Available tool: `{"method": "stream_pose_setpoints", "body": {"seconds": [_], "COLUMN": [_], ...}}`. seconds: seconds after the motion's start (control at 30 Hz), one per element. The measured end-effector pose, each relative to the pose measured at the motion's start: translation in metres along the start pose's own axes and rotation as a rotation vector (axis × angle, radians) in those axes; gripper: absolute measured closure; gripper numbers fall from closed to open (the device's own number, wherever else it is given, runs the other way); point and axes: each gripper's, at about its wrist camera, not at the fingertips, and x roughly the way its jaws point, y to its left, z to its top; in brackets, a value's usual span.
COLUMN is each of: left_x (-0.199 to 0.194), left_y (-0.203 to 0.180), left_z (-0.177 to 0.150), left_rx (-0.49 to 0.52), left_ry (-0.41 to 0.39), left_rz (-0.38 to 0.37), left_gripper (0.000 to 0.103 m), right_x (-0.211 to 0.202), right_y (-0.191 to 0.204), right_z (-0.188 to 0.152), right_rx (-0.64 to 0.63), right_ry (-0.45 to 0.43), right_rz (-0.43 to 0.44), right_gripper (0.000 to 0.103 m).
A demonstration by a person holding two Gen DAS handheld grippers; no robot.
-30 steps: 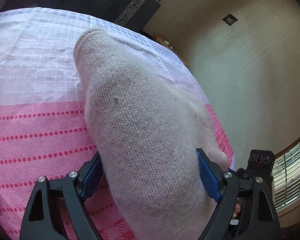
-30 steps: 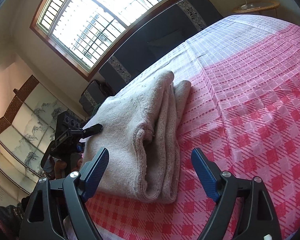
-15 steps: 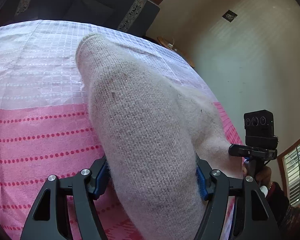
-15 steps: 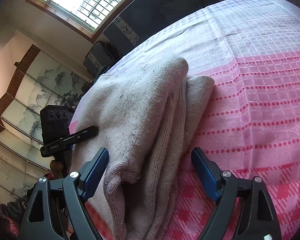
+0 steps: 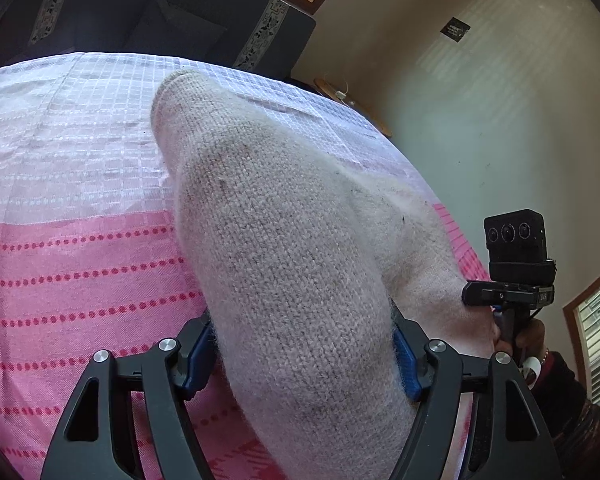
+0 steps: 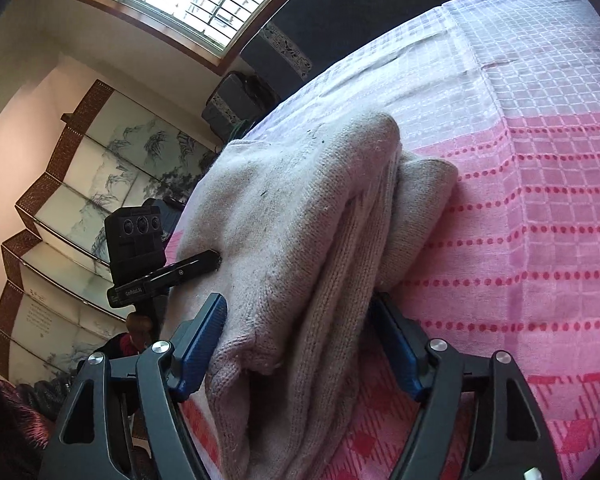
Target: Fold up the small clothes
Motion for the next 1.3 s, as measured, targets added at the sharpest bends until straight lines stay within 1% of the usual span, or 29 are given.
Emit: {"method": "stream_pose_setpoints", "body": {"seconds": [0.07, 0.13, 0.2, 0.23, 0.3, 0.37, 0.4, 0.47, 0.53, 0.57, 0.63, 0.7, 0.73, 0.77, 0.8, 0.87, 0.9, 0.93, 0.97, 1.03, 1.1, 1.2, 1.3], "left_x": [0.001, 0.000, 0.000, 0.000, 0.000, 0.000, -0.001, -0.001, -0.001, -0.001, -0.001, 0.000, 0.000, 0.001, 0.001, 0.003, 0.003, 0.003, 0.003, 0.003, 0.003, 0.002, 0.002], "left_y": [-0.001, 0.000, 0.001, 0.001, 0.002, 0.001, 0.000, -0.003, -0.006, -0.008, -0.010, -0.012, -0.012, -0.015, -0.016, -0.017, -0.017, -0.016, -0.016, -0.016, -0.016, -0.018, -0.018], "left_z": [0.000, 0.000, 0.001, 0.001, 0.001, 0.000, 0.000, -0.001, -0.002, -0.002, -0.003, -0.003, -0.003, -0.003, -0.003, -0.003, -0.003, -0.003, -0.003, -0.003, -0.003, -0.006, -0.007], "left_rx": [0.002, -0.002, -0.009, -0.010, -0.011, -0.005, -0.001, 0.009, 0.020, 0.024, 0.030, 0.035, 0.040, 0.047, 0.055, 0.063, 0.064, 0.063, 0.063, 0.062, 0.061, 0.061, 0.059], "left_ry": [-0.001, -0.002, -0.006, -0.006, -0.007, -0.010, -0.013, -0.020, -0.028, -0.030, -0.034, -0.035, -0.036, -0.037, -0.038, -0.035, -0.032, -0.032, -0.033, -0.036, -0.038, -0.038, -0.039], "left_rz": [0.002, -0.003, -0.011, -0.012, -0.011, 0.001, 0.009, 0.033, 0.059, 0.069, 0.087, 0.092, 0.094, 0.098, 0.106, 0.111, 0.112, 0.113, 0.115, 0.122, 0.124, 0.125, 0.125], "left_gripper": [0.030, 0.030, 0.029, 0.029, 0.028, 0.028, 0.028, 0.025, 0.024, 0.022, 0.020, 0.017, 0.015, 0.014, 0.014, 0.014, 0.014, 0.014, 0.014, 0.014, 0.014, 0.014, 0.014], "right_x": [-0.004, -0.021, -0.041, -0.048, -0.050, -0.040, -0.033, -0.024, -0.017, -0.014, -0.014, -0.022, -0.028, -0.034, -0.036, -0.029, -0.025, -0.026, -0.032, -0.041, -0.047, -0.048, -0.036], "right_y": [0.000, 0.002, 0.005, 0.007, 0.012, 0.019, 0.022, 0.024, 0.020, 0.015, 0.009, 0.011, 0.013, 0.016, 0.017, 0.011, 0.004, -0.002, -0.001, 0.008, 0.016, 0.023, 0.028], "right_z": [0.000, -0.003, -0.008, -0.010, -0.015, -0.018, -0.020, -0.021, -0.020, -0.020, -0.019, -0.021, -0.024, -0.030, -0.037, -0.047, -0.049, -0.047, -0.044, -0.035, -0.029, -0.016, -0.002], "right_rx": [-0.004, 0.002, 0.021, 0.041, 0.054, 0.049, 0.048, 0.041, 0.049, 0.072, 0.097, 0.090, 0.087, 0.081, 0.078, 0.080, 0.096, 0.130, 0.123, 0.081, 0.064, 0.038, 0.016], "right_ry": [-0.011, -0.079, -0.162, -0.189, -0.187, -0.145, -0.124, -0.107, -0.093, -0.090, -0.120, -0.167, -0.190, -0.207, -0.212, -0.173, -0.159, -0.172, -0.198, -0.234, -0.250, -0.252, -0.214], "right_rz": [-0.045, -0.053, -0.012, 0.024, 0.079, 0.050, 0.047, 0.049, 0.011, 0.000, 0.000, -0.036, -0.056, -0.075, -0.090, -0.118, -0.117, -0.077, -0.063, -0.081, -0.083, -0.092, -0.088], "right_gripper": [0.030, 0.029, 0.029, 0.029, 0.029, 0.029, 0.031, 0.041, 0.079, 0.081, 0.086, 0.088, 0.088, 0.089, 0.092, 0.093, 0.093, 0.093, 0.092, 0.086, 0.086, 0.086, 0.086]}}
